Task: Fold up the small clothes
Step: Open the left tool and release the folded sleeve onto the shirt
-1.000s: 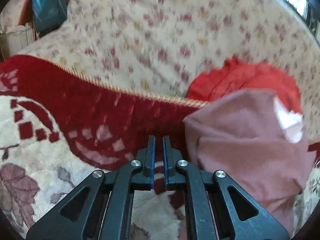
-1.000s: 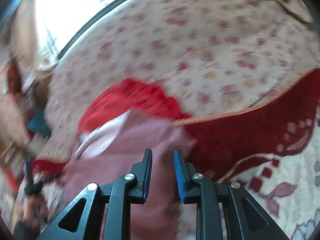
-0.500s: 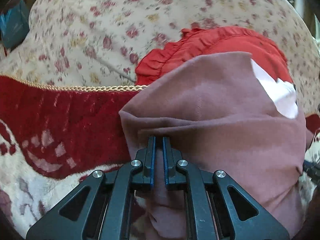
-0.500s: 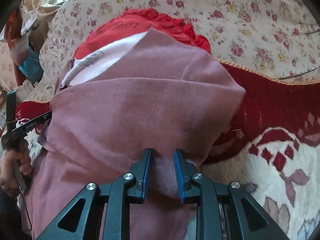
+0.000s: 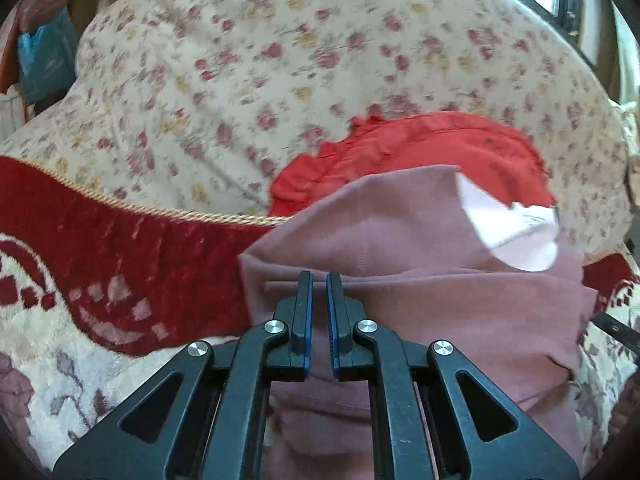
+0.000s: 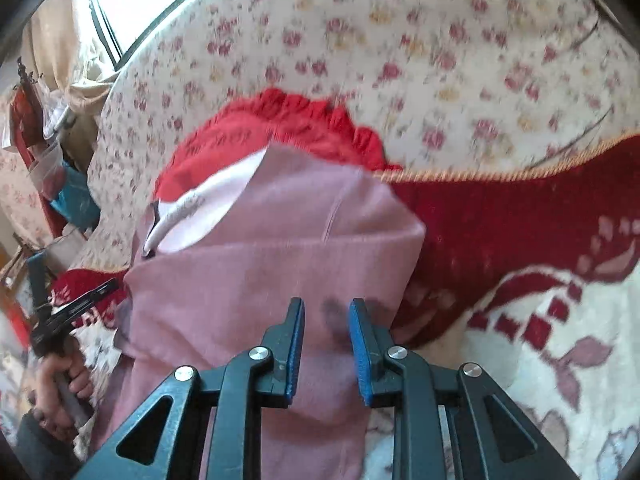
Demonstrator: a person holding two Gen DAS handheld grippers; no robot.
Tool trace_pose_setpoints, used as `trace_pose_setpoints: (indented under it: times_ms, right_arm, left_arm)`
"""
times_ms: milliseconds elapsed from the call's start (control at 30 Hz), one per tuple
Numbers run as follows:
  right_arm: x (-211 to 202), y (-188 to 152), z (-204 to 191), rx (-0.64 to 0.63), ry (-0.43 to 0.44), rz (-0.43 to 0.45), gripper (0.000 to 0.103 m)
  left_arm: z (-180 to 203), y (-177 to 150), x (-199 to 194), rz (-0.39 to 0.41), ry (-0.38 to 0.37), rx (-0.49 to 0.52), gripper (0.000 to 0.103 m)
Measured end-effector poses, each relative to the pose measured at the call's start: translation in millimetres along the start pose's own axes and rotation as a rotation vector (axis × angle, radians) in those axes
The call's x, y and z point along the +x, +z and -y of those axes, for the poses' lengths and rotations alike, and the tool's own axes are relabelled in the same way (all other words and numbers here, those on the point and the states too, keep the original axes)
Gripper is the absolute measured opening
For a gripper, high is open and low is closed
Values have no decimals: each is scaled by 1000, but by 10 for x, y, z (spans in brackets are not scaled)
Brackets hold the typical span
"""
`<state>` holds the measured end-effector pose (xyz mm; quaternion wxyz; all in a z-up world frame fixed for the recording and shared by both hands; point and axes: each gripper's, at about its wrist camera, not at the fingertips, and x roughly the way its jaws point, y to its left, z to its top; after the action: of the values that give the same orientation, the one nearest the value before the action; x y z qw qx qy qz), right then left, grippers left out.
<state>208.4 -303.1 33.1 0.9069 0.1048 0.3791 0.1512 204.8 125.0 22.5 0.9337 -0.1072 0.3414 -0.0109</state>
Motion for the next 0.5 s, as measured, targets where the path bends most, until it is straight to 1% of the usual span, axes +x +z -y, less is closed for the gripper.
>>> trace_pose_setpoints:
  times_ms: [33,100,167,233,300,333,367,433,467,500]
  right_arm:
    - [42,10,5,-5,7,-3,22]
    - [162,20,-9,-23,-8,-7,22]
    - [285,35,29,-37,-43,-4,22]
    - [442,41,57,-31,-44,-21,22]
    - [551,48,85,-18,-39,-28,22]
    - [585,49,82,-15,-40,-34,22]
    - [611,58,88,-12,-43,-39,22]
    - [649,62,86,-6,-50,-47,23]
    - [662,60,85,-2,-54,-47,23]
    - [669,61,80,-3,-59,-49,24]
  left_arm:
    - [42,-5,24,-12,-20,16,20]
    - [97,-20,85,-34,-46,25,27]
    - [127,-44,196,-75,-53,27,27]
    - [138,-71,296,-110,-41,29,28]
    - [140,-78,325,-107,-21,27,38]
    - [129,-75,341,-108,-3,21,47]
    - [101,-80,365,-112,8,8,54]
    - [2,-98,412,-124,25,-41,73]
    - [-39,-102,426,-129,22,-63,77]
    - [-86,-110,438,-135,8,-83,77]
